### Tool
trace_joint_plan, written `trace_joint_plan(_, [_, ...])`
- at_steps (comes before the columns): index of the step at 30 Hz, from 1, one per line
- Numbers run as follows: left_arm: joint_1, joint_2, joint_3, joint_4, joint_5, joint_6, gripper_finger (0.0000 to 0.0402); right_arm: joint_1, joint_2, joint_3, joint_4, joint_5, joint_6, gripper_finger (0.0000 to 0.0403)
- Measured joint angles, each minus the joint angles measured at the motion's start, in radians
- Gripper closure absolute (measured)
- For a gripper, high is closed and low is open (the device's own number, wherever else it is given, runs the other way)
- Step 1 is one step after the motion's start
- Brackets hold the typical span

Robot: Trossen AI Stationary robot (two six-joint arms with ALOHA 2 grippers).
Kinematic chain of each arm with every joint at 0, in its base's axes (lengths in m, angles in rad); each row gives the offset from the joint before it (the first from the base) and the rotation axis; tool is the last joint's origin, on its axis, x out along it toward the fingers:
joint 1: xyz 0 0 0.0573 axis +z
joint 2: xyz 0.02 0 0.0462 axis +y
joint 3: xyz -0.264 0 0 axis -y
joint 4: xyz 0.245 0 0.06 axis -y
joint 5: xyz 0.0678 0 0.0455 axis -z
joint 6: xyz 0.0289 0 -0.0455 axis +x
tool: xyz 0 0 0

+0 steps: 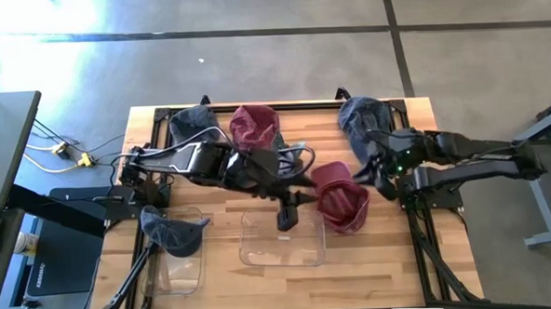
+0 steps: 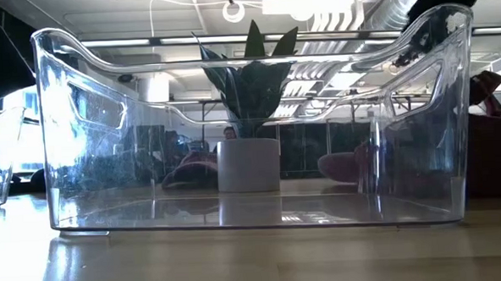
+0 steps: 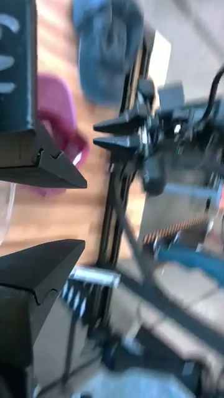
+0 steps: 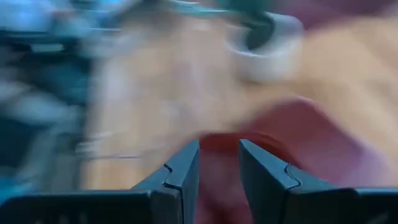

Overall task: Pick & Place hat
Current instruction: Put the right red cap into the right transparent bin

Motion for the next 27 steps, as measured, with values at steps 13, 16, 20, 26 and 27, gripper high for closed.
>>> trace_joint_plan(13, [-0.048,0.0,0.0,-0.111,0.059,-0.04,0.0264,0.326,0.361,0.014,0.118,-0.086,-0.126,0.0175])
trace_joint_plan(16, [-0.046,0.0,0.0,-0.129,0.055,-0.048,0.0264,0.384,0.448,0.018,0.085,0.027,-0.166,0.0177])
trace_joint_plan(20, [-0.046,0.0,0.0,-0.141,0.052,-0.048,0.0264,0.431,0.529,0.019,0.086,0.099,-0.169,0.0226])
trace_joint_plan(26, [-0.046,0.0,0.0,-0.143,0.052,-0.023,0.0264,0.447,0.535,0.024,0.087,0.101,-0.059,0.038])
trace_joint_plan(27, [-0.046,0.0,0.0,-0.144,0.052,-0.022,0.0264,0.445,0.526,0.034,0.083,0.077,-0.032,0.039])
